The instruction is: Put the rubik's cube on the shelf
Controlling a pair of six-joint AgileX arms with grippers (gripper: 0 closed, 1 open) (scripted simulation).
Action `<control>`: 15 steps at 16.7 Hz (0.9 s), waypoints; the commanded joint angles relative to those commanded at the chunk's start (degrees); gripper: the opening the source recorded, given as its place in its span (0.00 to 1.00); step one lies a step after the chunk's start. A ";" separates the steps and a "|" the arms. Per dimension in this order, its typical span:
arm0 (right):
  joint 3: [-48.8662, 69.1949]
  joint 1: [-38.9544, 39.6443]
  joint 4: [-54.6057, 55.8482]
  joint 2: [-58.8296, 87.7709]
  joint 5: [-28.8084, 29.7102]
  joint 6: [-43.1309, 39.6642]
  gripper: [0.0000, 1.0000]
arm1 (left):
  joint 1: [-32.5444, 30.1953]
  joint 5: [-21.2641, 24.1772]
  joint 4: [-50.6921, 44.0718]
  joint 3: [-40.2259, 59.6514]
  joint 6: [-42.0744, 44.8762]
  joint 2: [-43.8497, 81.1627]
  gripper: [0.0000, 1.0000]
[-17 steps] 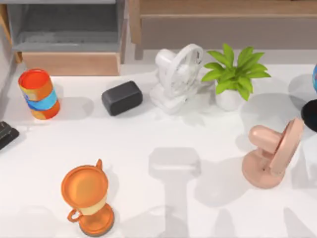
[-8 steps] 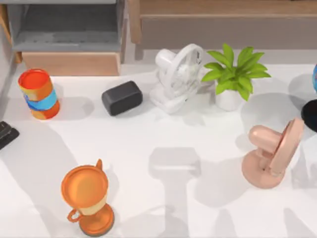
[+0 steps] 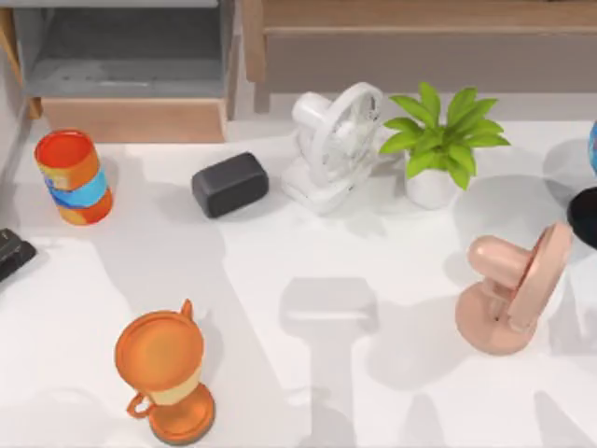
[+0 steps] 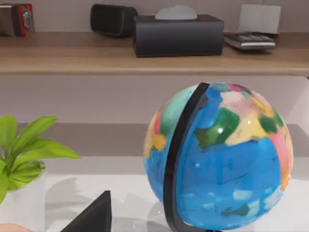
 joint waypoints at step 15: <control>0.00 0.00 0.00 0.00 0.00 0.00 1.00 | 5.99 1.76 -8.69 2.10 5.11 -2.42 1.00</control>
